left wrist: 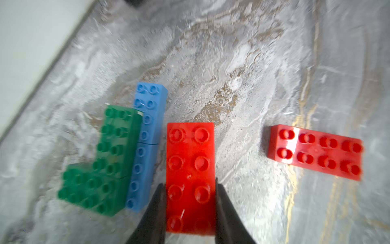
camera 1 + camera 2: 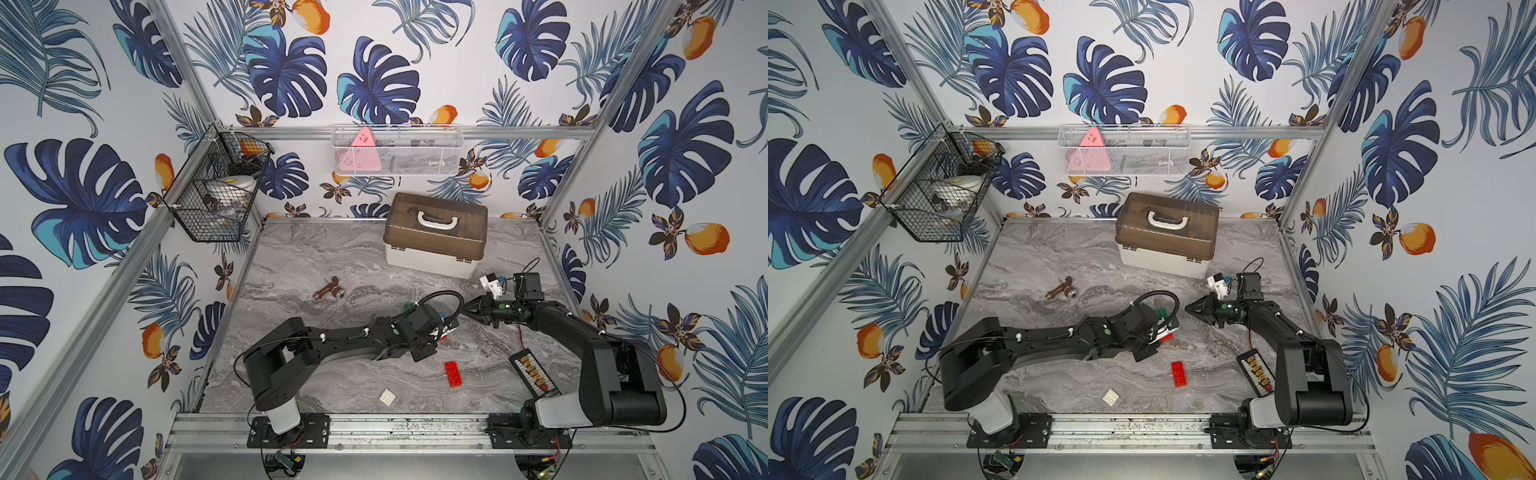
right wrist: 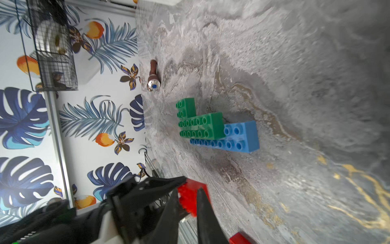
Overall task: Assemble a small pinwheel with lego
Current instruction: Pick up the lego brick from the center of the board, then assemble the lego brick with the lego brick.
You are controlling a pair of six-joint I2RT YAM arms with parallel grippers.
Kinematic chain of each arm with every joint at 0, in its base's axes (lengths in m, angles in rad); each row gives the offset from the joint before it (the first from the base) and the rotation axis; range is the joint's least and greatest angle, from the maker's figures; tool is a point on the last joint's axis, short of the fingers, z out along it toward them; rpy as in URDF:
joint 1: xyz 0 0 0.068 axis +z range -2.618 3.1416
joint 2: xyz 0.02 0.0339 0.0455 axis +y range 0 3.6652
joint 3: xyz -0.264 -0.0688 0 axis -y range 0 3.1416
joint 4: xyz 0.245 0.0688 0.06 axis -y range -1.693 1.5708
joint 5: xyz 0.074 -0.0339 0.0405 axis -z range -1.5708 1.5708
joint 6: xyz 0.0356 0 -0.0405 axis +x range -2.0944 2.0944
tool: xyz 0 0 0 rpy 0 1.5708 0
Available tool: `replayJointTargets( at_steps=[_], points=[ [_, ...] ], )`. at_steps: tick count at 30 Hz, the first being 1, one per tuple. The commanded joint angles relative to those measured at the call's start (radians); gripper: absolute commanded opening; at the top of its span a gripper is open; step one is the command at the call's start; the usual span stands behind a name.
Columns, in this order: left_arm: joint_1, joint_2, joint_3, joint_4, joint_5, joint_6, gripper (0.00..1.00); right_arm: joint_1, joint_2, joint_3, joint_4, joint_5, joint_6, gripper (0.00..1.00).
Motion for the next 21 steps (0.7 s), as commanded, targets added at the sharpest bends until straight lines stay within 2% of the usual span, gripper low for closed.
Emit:
replayJointTargets(
  at_steps=[1, 3, 5, 10, 12, 21],
  points=[
    [0.021, -0.078, -0.004, -0.139, 0.059, 0.165, 0.14, 0.095, -0.017, 0.028, -0.059, 0.089, -0.028, 0.19],
    [0.053, -0.116, -0.012, -0.188, 0.067, 0.212, 0.09, 0.162, -0.004, 0.044, -0.037, 0.112, 0.006, 0.19],
    [0.125, -0.145, -0.025, -0.223, 0.16, 0.246, 0.11, 0.219, 0.024, 0.062, -0.006, 0.124, 0.041, 0.19],
    [0.229, -0.142, -0.061, -0.224, 0.187, 0.307, 0.11, 0.25, 0.072, 0.053, 0.101, 0.082, 0.138, 0.18],
    [0.234, -0.129, -0.071, -0.201, 0.155, 0.333, 0.1, 0.267, 0.08, 0.067, 0.076, 0.103, 0.119, 0.18],
    [0.236, -0.043, -0.085, -0.071, 0.213, 0.325, 0.06, 0.353, 0.144, 0.103, 0.054, 0.117, 0.114, 0.18]
  ],
)
